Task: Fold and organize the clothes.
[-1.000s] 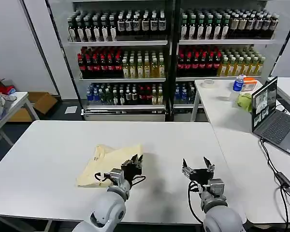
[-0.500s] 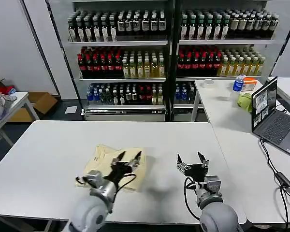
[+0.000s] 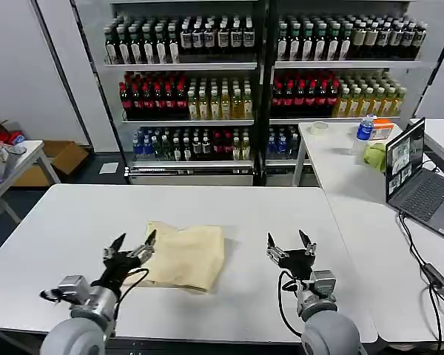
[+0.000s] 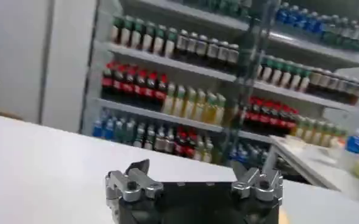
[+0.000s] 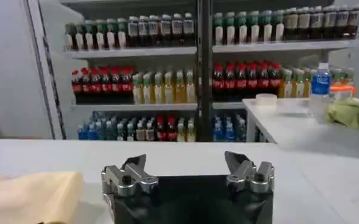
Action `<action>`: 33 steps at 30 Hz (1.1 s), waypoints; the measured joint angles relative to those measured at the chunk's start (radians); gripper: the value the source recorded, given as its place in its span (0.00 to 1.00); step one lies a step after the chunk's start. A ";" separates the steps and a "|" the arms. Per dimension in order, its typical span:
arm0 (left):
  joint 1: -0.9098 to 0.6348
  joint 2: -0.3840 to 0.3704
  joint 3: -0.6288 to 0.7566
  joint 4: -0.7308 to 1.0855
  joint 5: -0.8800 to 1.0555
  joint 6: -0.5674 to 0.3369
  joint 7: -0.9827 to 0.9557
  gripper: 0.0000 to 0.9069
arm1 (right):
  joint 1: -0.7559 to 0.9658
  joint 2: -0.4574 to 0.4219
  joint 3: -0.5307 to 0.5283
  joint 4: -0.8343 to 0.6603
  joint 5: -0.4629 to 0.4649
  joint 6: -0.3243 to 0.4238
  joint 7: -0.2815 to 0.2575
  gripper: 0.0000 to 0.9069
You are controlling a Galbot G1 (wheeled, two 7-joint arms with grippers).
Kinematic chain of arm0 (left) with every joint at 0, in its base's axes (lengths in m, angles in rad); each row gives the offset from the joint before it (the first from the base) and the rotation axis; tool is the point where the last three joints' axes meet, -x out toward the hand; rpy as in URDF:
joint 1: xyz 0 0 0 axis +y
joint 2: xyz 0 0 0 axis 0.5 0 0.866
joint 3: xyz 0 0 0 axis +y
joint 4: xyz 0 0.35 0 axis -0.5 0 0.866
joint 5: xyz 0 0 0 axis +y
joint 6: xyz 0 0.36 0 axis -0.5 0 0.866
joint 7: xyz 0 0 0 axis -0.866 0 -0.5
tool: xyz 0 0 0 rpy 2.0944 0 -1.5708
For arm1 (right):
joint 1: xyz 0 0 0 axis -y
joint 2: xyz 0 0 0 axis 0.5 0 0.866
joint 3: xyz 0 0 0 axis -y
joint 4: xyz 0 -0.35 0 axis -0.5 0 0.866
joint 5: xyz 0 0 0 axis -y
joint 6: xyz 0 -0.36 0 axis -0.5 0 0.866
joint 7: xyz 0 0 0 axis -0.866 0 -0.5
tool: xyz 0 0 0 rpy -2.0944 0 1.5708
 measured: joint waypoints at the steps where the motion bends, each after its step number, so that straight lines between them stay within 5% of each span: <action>1: 0.009 -0.001 -0.012 -0.006 0.003 -0.001 0.001 1.00 | 0.001 0.003 -0.003 0.000 -0.002 0.002 0.000 1.00; 12: 0.077 0.002 -0.106 -0.032 0.026 -0.010 0.008 1.00 | 0.061 0.085 -0.093 -0.067 -0.018 -0.033 0.032 1.00; 33: 0.126 -0.010 -0.171 -0.061 0.027 -0.016 0.008 1.00 | 0.191 0.290 -0.307 -0.267 0.113 -0.170 0.202 0.99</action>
